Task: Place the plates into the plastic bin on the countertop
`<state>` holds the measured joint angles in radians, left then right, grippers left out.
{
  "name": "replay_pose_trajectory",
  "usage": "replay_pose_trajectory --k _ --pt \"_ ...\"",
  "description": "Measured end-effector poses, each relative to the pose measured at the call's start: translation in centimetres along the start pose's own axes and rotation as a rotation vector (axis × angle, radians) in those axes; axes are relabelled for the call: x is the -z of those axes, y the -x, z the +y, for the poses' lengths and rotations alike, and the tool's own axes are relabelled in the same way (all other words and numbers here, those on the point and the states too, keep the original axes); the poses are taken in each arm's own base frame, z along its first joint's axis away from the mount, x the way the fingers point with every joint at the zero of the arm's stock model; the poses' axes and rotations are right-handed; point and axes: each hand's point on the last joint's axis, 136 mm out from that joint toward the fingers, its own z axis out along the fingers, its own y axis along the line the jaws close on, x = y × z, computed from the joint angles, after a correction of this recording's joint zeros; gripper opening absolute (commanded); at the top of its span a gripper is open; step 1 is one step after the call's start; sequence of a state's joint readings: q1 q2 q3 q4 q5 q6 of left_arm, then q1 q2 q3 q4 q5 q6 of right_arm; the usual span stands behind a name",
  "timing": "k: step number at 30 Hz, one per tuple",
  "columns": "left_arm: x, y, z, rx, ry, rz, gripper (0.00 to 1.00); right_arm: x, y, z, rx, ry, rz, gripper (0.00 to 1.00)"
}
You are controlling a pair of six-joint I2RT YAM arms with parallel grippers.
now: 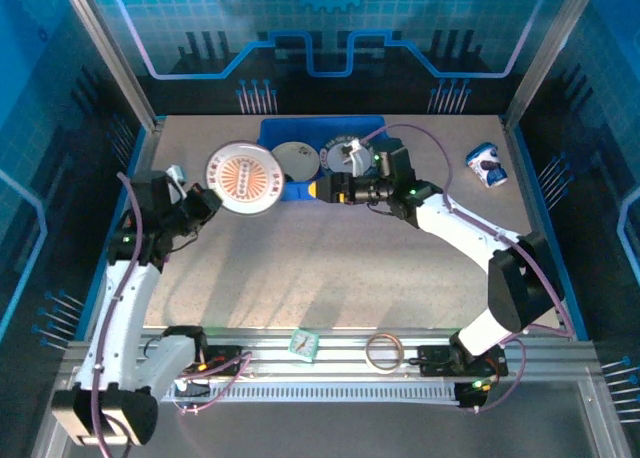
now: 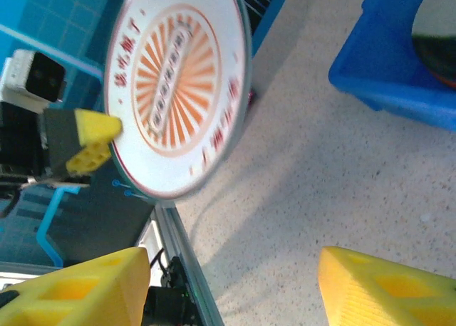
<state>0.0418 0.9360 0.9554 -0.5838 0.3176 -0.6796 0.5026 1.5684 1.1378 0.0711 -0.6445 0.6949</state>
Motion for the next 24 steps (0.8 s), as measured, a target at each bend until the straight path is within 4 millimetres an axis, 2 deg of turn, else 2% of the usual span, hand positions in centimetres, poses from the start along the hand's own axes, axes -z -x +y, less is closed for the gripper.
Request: replay_pose_trajectory --k 5,8,9,10,11,13,14,15,17,19,22,23,24 --pt "-2.0 -3.7 -3.6 -0.075 -0.104 0.182 0.00 0.9 1.4 -0.7 -0.016 -0.012 -0.034 0.65" --pt "-3.1 -5.5 -5.0 -0.106 -0.148 0.255 0.00 1.1 2.4 -0.1 -0.001 -0.017 -0.046 0.65" --pt "-3.3 -5.9 -5.3 -0.110 -0.156 0.269 0.00 1.2 2.6 0.0 0.006 -0.018 -0.051 0.62" --pt "-3.6 -6.1 -5.5 -0.112 -0.165 0.279 0.00 1.2 2.9 0.1 0.011 -0.021 -0.056 0.56" --pt "-3.8 -6.0 -5.8 -0.114 -0.174 0.281 0.00 1.4 3.1 -0.1 0.011 -0.026 -0.062 0.45" --pt "-4.0 -5.9 -6.1 -0.119 -0.189 0.279 0.00 1.7 3.4 -0.7 0.000 -0.037 -0.072 0.04" --pt "-4.1 -5.8 -6.2 -0.118 -0.194 0.279 0.00 1.9 3.6 -1.0 -0.009 -0.044 -0.079 0.00" --pt "-4.2 -5.8 -6.3 -0.117 -0.199 0.278 0.00 2.0 3.7 -1.4 -0.019 -0.052 -0.089 0.00" --pt "-4.4 -5.6 -6.6 -0.108 -0.208 0.275 0.20 2.3 3.8 -2.1 -0.046 -0.056 -0.099 0.00" --pt "-4.8 -5.5 -6.6 -0.102 -0.209 0.275 0.28 2.2 3.7 -2.1 -0.055 -0.042 -0.102 0.00" --pt "-5.4 -5.3 -6.7 -0.073 -0.213 0.272 0.15 2.0 3.0 -2.3 -0.082 -0.027 -0.095 0.00" --pt "-5.6 -5.3 -6.6 -0.063 -0.211 0.272 0.03 1.9 2.9 -2.4 -0.092 -0.024 -0.095 0.00" --pt "-5.8 -5.4 -6.4 -0.055 -0.210 0.273 0.00 1.9 2.8 -2.6 -0.105 -0.027 -0.098 0.00"
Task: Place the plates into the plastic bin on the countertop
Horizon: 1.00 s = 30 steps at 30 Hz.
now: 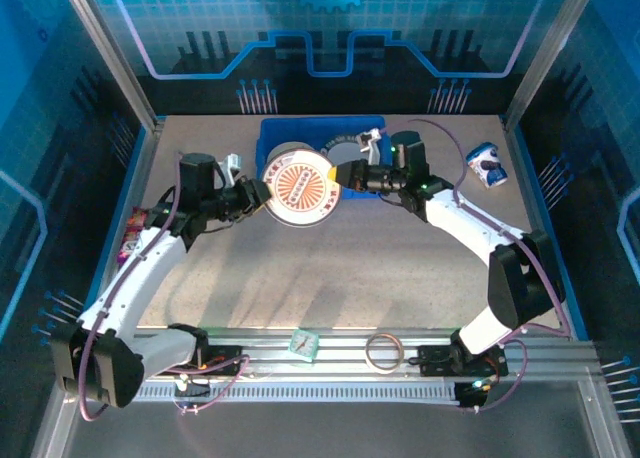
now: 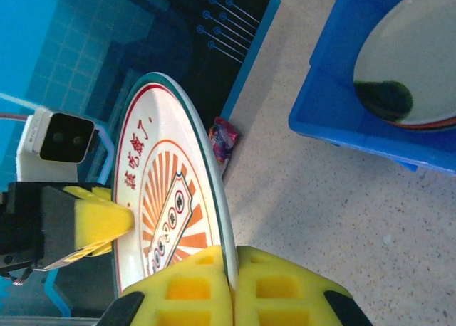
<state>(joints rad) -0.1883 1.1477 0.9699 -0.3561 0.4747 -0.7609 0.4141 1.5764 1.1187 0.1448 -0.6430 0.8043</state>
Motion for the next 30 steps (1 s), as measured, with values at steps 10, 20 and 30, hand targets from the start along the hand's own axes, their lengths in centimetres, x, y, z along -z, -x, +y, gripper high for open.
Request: replay_pose_trajectory --k 10,20,30 --pt "-2.1 0.7 1.6 0.017 0.042 -0.005 0.00 1.6 -0.3 -2.5 -0.028 -0.166 -0.035 0.51" --pt "-8.5 6.4 2.3 0.025 0.098 -0.036 0.00 11.1 2.8 -3.7 0.037 -0.436 -0.305 0.51" --pt "-17.9 11.0 1.9 -0.008 0.107 -0.033 0.00 13.1 1.6 -7.0 -0.029 -0.522 -0.312 0.51"
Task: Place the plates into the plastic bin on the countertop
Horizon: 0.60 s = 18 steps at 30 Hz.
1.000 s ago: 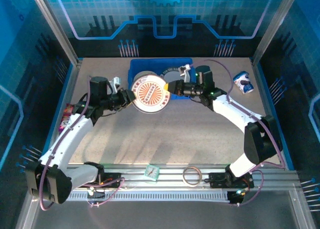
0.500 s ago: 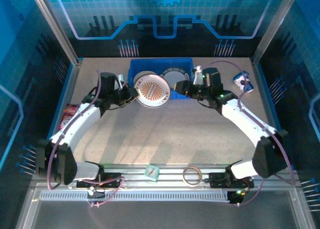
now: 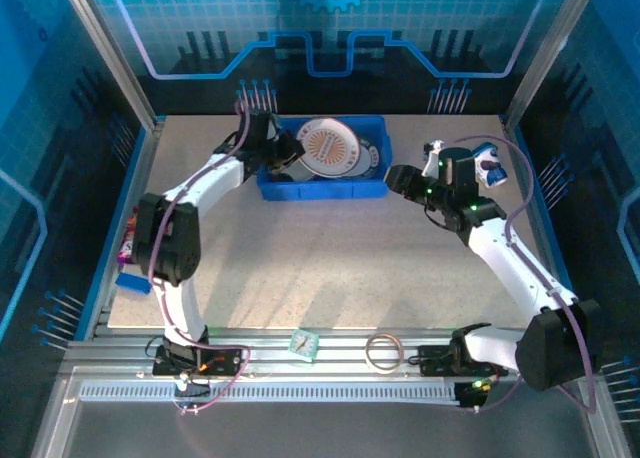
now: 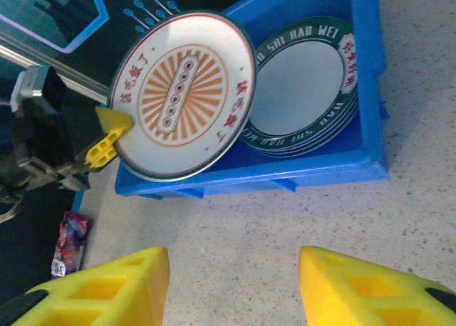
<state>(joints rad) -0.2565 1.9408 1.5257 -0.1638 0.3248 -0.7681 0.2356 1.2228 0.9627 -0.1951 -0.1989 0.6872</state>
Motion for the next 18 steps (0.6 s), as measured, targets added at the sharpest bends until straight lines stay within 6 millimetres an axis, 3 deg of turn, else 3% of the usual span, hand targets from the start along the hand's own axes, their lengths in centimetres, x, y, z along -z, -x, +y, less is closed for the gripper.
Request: replay_pose_trajectory --k 4,8,14,18 --pt "-3.7 0.1 -0.5 -0.014 -0.005 0.017 0.00 0.2 0.4 -0.5 -0.009 -0.006 -0.010 0.51" --pt "-6.3 -0.4 0.4 0.006 0.010 0.037 0.00 0.7 0.6 -0.6 -0.017 -0.005 -0.010 0.51" --pt "-8.2 -1.5 2.7 0.048 0.058 0.058 0.00 1.1 0.4 -1.0 -0.023 -0.002 -0.014 0.51" --pt "-8.7 -1.1 2.6 0.063 0.053 0.052 0.00 1.0 -0.3 -1.3 -0.030 0.000 0.007 0.51"
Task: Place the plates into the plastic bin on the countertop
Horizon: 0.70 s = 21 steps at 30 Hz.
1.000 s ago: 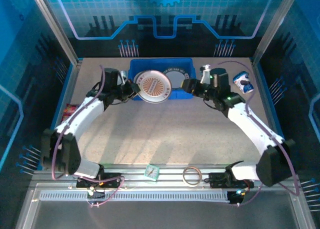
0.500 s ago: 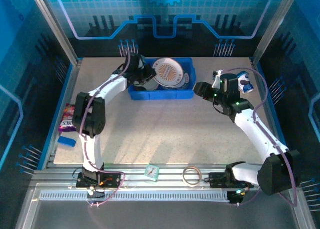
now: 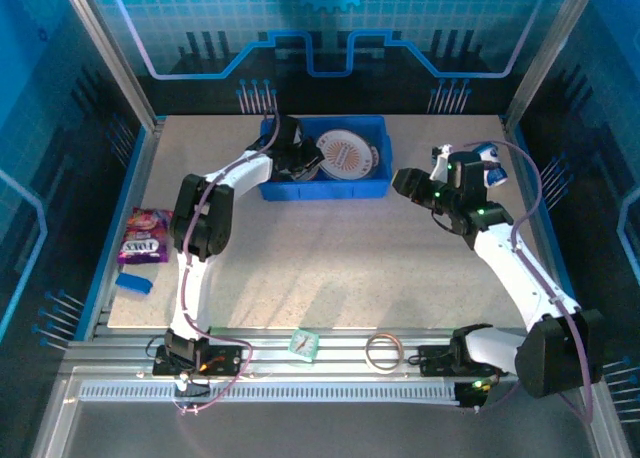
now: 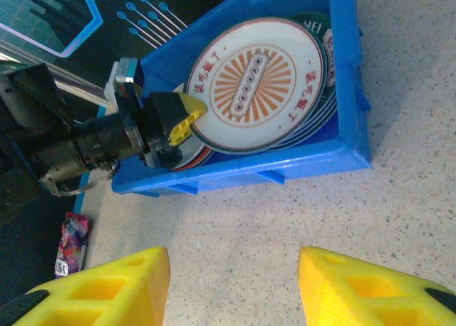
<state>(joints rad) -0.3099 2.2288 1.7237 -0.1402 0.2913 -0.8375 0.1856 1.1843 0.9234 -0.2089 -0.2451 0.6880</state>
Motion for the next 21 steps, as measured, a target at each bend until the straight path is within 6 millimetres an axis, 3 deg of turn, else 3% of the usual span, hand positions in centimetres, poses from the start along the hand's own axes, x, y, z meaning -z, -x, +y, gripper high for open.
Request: replay_pose_trajectory --k 8,18,20,21 --pt "-1.0 0.9 -1.7 -0.020 -0.037 -0.018 0.00 -0.1 -0.5 -0.2 -0.009 0.009 0.018 0.51" --pt "-2.6 0.5 -0.9 -0.012 0.001 -0.003 0.00 -0.5 -0.6 -0.5 -0.017 0.005 0.030 0.51" --pt "-2.6 0.6 -0.9 -0.011 0.006 -0.003 0.13 -0.5 -0.5 -0.4 -0.016 0.010 0.028 0.51" --pt "-2.5 0.6 -0.9 -0.011 0.007 -0.003 0.28 -0.5 -0.5 -0.4 -0.015 0.011 0.026 0.51"
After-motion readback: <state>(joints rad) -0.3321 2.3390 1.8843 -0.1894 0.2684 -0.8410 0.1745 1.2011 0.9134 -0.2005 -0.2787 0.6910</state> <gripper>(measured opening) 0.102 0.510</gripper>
